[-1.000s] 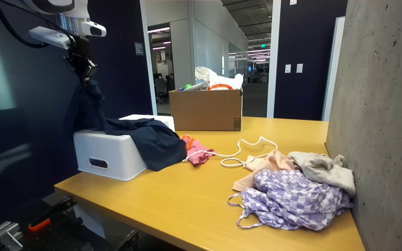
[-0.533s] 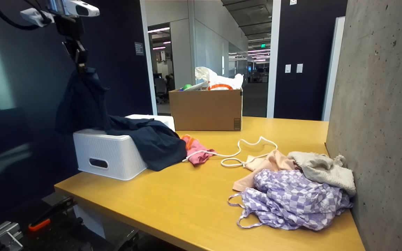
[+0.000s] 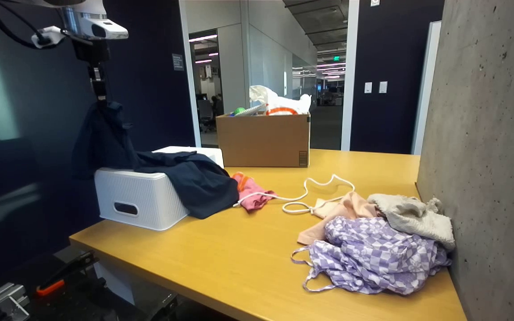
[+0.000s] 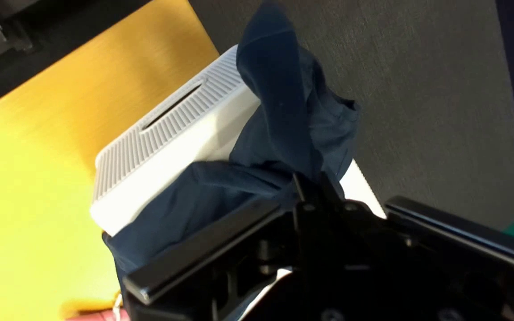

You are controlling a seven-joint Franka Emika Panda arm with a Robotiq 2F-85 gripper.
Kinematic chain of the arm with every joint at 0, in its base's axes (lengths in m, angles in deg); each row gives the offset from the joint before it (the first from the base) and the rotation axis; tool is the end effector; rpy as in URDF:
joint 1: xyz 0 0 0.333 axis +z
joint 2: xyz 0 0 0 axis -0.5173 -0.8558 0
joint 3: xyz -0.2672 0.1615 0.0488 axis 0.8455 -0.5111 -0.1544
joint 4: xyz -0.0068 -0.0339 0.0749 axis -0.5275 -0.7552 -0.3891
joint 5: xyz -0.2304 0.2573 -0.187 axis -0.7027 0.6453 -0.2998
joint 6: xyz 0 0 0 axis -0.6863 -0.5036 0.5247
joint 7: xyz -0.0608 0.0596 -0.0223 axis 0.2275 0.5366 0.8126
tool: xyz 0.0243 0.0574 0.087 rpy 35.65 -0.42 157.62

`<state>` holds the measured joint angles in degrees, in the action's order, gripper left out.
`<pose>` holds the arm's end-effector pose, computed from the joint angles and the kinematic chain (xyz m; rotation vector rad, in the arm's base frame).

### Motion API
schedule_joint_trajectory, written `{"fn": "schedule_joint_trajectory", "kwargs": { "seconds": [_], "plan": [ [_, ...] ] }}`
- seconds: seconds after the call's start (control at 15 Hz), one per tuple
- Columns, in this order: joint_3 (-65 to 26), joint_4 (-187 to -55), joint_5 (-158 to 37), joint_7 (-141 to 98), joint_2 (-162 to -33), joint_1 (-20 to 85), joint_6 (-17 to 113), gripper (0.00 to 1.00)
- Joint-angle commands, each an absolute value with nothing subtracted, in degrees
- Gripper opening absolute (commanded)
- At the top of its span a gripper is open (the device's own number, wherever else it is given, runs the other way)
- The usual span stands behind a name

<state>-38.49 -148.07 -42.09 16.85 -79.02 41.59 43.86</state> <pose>0.5018 0.2501 0.4647 -2.7607 0.6441 -0.0972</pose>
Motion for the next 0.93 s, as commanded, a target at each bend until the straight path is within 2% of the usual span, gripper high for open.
{"fn": "schedule_joint_trajectory", "kwargs": {
  "seconds": [0.0, 0.47, 0.87],
  "plan": [
    [-38.88, -149.65, -38.73, 21.43, -78.73, 43.85, 44.58, 0.01],
    [-40.15, -156.75, -39.09, 29.24, -74.04, 46.41, 39.83, 0.01],
    [-38.00, -166.04, -42.02, 31.00, -69.83, 43.37, 41.36, 0.01]
  ]
}}
